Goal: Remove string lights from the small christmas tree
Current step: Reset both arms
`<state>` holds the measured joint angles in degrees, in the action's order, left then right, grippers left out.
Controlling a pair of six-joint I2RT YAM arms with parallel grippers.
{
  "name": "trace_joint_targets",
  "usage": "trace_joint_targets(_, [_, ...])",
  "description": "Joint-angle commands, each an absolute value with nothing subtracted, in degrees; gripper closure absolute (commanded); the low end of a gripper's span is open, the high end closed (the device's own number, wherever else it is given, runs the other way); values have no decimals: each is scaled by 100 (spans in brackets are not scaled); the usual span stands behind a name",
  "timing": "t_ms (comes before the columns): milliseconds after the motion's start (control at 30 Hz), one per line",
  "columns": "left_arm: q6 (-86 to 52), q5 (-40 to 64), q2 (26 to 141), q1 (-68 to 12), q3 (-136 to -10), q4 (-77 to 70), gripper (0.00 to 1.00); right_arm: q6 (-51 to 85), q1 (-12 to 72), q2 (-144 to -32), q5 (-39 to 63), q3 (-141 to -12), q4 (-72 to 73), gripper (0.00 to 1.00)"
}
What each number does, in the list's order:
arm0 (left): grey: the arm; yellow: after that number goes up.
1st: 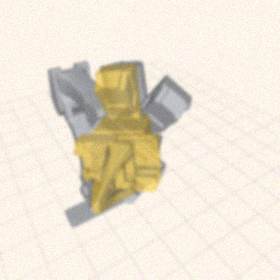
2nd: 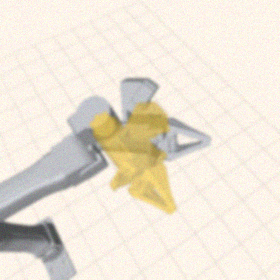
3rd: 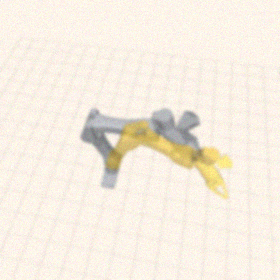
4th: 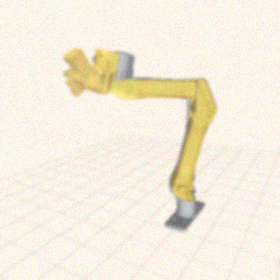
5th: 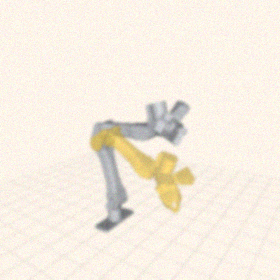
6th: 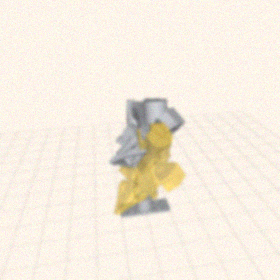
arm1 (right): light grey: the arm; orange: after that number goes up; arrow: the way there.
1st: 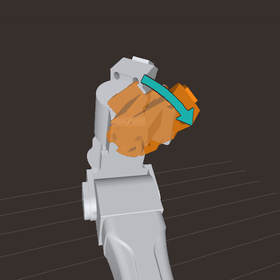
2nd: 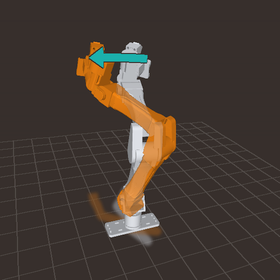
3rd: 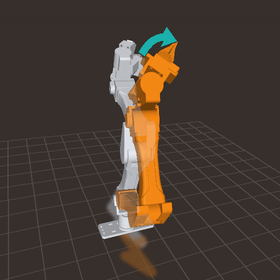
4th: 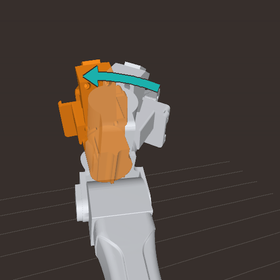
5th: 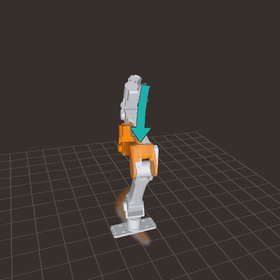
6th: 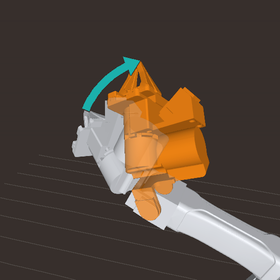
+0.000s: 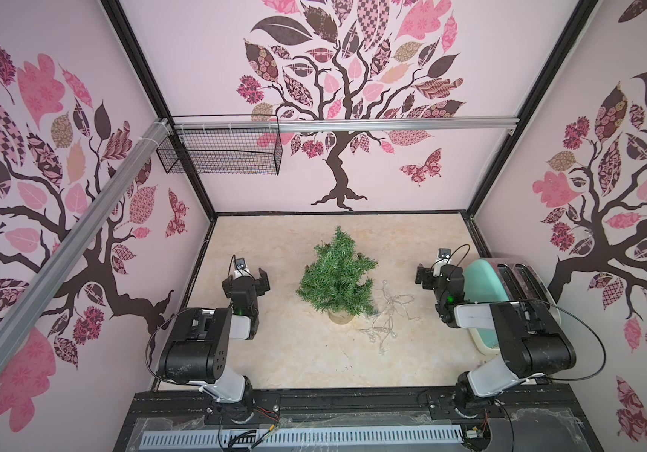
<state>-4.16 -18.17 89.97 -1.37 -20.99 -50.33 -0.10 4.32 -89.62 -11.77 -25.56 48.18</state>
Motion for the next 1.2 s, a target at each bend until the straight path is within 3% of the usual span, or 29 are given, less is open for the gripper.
trace_joint_targets(0, [-431,-1775,8953,-112,-2169,-5098,2,147,374,-8900,-773,-2483,5093,1])
trace_joint_targets(333, [-431,-1775,8948,-114,-2162,-5102,2,170,221,-8879,-410,-1930,6044,0])
trace_joint_targets(533, [-431,-1781,8949,-111,-2156,-5101,2,29,587,-9007,-1320,-1384,7211,0])
trace_joint_targets(1167, [-414,-1828,8947,-153,-2136,-5151,2,153,571,-8887,-1498,-1547,6697,0])
